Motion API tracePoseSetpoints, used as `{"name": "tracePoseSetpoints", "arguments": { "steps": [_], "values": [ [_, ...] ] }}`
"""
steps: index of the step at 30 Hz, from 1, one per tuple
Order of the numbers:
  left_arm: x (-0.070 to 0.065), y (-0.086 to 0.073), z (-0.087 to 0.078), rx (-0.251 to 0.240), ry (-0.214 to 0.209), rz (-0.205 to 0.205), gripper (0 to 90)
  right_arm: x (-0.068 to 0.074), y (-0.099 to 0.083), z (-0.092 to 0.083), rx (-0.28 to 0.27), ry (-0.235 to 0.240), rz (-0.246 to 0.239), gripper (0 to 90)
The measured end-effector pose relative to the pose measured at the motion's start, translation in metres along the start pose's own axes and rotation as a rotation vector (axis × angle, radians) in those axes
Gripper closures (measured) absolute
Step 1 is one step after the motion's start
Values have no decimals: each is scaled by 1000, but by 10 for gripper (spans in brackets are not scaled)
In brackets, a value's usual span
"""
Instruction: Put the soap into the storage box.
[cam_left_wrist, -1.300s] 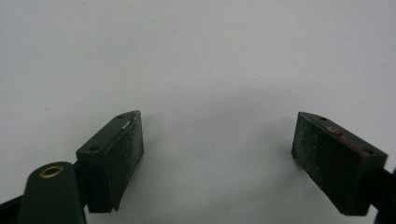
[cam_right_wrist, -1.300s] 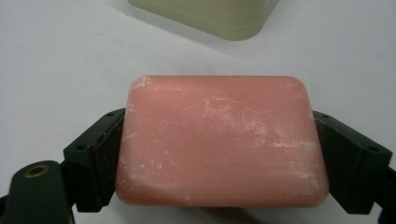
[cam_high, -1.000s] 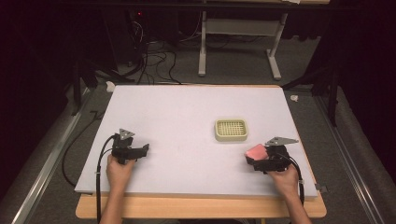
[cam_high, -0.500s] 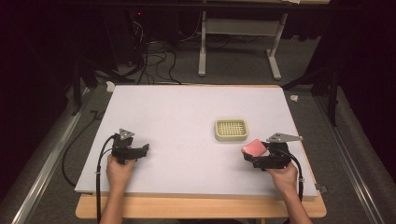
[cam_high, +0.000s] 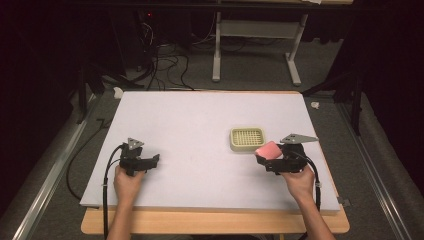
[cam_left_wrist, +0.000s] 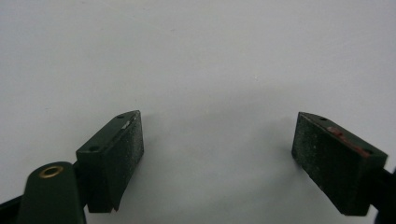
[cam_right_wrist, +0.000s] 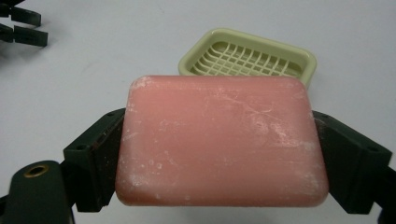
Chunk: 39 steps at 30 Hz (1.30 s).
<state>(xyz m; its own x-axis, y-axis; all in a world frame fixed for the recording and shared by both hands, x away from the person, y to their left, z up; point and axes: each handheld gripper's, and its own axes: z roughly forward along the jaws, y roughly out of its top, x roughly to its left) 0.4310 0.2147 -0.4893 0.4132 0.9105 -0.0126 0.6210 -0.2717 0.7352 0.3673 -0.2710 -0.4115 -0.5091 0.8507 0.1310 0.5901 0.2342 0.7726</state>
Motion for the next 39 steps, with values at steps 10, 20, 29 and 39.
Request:
{"name": "tracePoseSetpoints", "arguments": {
  "steps": [10, 20, 29, 39],
  "values": [
    [0, 0, 0, 0, 1, 0, 173, 1, 15, 8, 4, 3, 1, 136],
    [0, 0, 0, 0, 0, 0, 173, 1, 34, 23, 30, 6, 19, 136],
    [0, 0, 0, 0, 1, 1, 173, 0, 48, 39, 76, -18, 11, 136],
    [0, 0, 0, 0, 0, 1, 173, -4, 60, 61, 133, -43, 42, 136]
  ]
}}
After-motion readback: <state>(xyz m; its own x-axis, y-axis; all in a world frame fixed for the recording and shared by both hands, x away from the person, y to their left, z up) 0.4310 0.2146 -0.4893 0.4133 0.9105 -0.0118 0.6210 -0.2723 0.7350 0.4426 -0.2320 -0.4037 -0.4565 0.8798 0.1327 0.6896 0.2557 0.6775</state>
